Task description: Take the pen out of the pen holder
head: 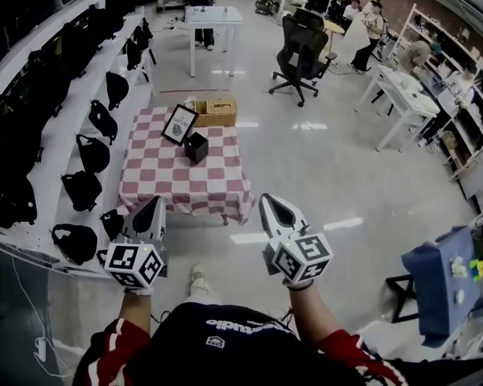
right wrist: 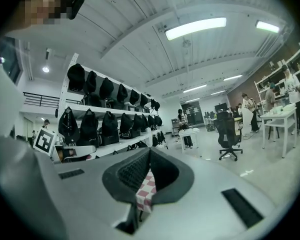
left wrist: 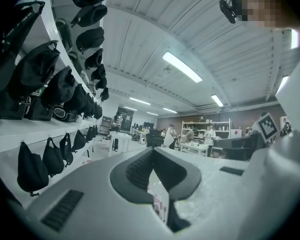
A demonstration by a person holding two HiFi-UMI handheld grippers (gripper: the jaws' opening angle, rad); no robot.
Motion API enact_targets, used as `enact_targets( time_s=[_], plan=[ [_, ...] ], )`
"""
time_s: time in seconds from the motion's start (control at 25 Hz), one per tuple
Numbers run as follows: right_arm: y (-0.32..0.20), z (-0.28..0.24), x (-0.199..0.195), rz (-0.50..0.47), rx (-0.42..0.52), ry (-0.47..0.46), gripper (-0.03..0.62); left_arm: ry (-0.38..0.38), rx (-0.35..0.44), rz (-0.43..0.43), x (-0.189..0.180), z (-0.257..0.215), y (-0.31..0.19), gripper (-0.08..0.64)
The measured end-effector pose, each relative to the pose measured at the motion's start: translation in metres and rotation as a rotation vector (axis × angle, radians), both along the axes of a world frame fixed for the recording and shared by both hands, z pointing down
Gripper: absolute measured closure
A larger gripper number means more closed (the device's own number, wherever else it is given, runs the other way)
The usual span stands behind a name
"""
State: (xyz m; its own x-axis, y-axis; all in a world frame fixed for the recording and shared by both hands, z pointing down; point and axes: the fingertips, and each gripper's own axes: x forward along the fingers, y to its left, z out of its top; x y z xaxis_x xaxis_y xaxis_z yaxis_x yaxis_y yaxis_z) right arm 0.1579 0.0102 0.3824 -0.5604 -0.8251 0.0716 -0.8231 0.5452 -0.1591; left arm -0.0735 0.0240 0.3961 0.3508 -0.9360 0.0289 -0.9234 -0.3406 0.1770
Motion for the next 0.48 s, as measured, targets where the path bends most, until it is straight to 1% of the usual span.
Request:
enact_targets(
  time_s=[0.24,0.48],
  plan=[
    [-0.051,-0.005,-0.027,-0.026,-0.001,0.006,0.597,0.005,0.003,-0.021,-0.027,-0.006,-0.044,0.557],
    [-0.098,-0.018,-0.049,-0.024,0.01,0.005,0.597,0.004,-0.004,-0.005,-0.048,-0.005,-0.094,0.557]
  ],
)
